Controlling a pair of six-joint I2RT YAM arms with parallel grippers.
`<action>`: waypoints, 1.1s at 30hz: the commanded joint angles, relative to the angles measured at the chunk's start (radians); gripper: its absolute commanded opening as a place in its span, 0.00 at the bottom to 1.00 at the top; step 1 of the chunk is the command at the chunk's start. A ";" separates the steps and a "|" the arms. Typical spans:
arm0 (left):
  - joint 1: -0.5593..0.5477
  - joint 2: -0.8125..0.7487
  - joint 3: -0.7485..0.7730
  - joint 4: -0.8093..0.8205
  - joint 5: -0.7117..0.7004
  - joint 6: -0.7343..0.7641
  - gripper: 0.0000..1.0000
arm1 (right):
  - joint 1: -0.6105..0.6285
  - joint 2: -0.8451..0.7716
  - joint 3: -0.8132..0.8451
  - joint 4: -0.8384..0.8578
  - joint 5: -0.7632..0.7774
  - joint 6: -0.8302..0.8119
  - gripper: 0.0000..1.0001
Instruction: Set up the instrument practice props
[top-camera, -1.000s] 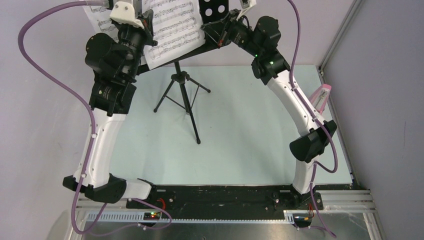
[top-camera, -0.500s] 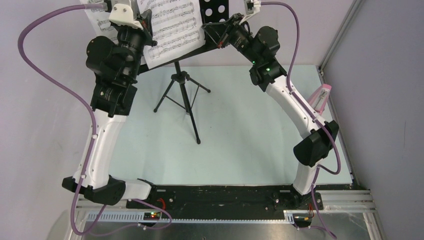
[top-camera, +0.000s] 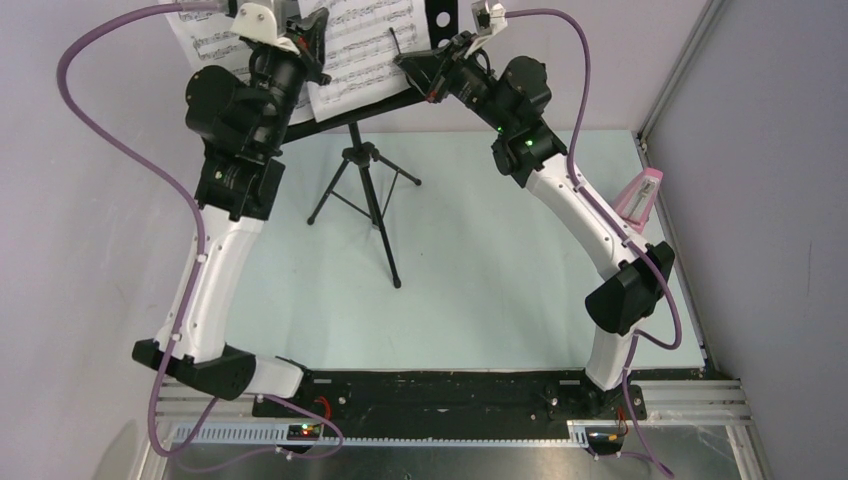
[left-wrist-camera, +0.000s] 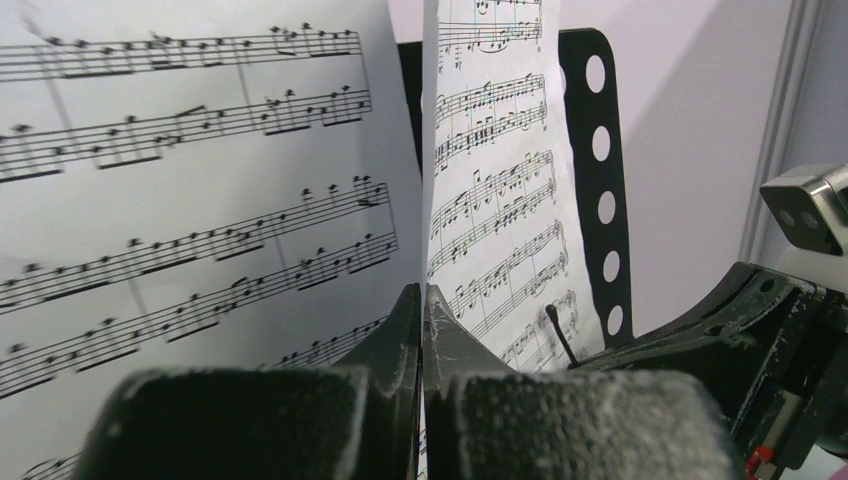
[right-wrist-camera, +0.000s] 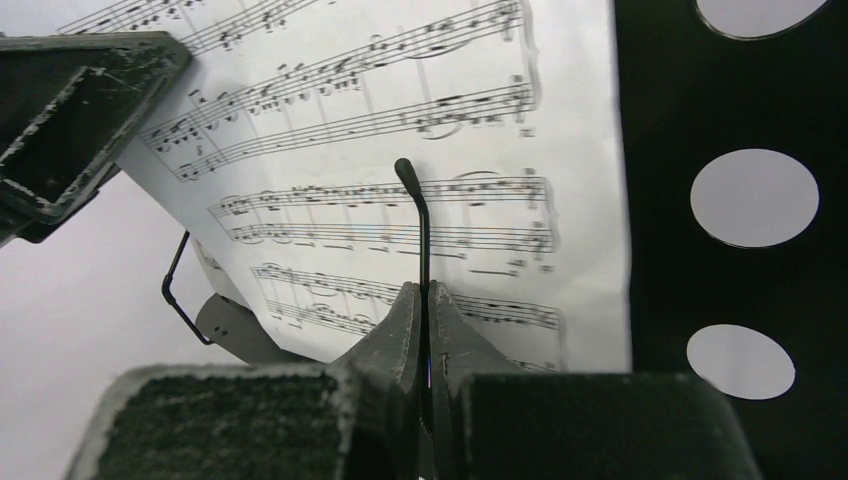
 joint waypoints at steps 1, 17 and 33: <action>0.004 0.029 0.020 0.092 0.058 -0.067 0.00 | 0.023 -0.046 0.032 0.059 0.017 -0.035 0.00; 0.003 0.073 0.005 0.197 0.128 -0.086 0.00 | 0.028 -0.043 0.027 0.057 0.020 -0.041 0.00; 0.001 0.093 -0.019 0.197 0.251 -0.002 0.00 | 0.025 -0.040 0.023 0.064 0.017 -0.041 0.00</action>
